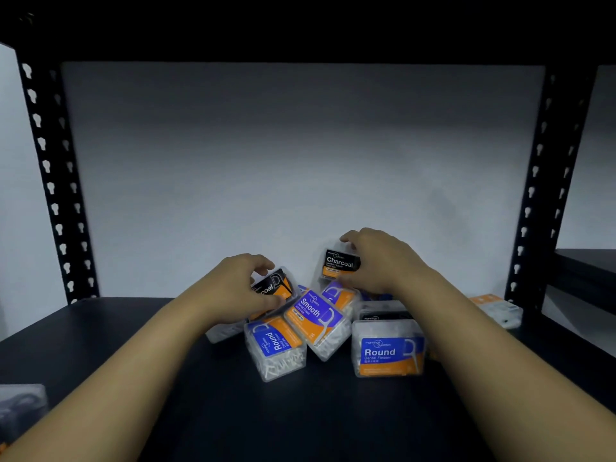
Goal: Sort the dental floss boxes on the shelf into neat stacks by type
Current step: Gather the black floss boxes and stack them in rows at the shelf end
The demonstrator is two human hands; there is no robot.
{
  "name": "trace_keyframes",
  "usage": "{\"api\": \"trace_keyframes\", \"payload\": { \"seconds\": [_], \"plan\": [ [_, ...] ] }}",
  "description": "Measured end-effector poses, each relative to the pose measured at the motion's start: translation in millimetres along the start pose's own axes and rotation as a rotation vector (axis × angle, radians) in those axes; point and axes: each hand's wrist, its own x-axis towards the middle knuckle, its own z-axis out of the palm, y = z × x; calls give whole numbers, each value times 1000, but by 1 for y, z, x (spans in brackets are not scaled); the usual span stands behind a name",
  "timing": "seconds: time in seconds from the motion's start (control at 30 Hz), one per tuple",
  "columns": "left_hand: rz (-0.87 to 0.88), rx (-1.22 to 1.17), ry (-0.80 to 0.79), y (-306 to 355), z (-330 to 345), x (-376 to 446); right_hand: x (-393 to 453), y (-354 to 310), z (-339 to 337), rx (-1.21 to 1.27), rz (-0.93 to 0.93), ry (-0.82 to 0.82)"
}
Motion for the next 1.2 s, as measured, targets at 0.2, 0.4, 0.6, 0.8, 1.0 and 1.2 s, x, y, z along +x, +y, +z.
{"api": "trace_keyframes", "payload": {
  "seconds": [0.2, 0.4, 0.6, 0.8, 1.0, 1.2],
  "plan": [
    [22, -12, -7, -2, 5, 0, 1, -9, 10, -24, 9, 53],
    [48, 17, 21, -4, 10, 1, 4, -14, 16, -39, 33, 77],
    [55, 13, 69, -2, 10, 0, 7, -12, 21, 35, 84, 73],
    [63, -118, 296, 2, 4, 1, 10, -12, 24, 85, 66, 83],
    [67, -106, 248, 4, 8, -1, 10, -10, 30, 69, 32, 49],
    [100, -81, 245, 4, 7, -3, 12, -2, 31, 95, -44, 29]
  ]
}}
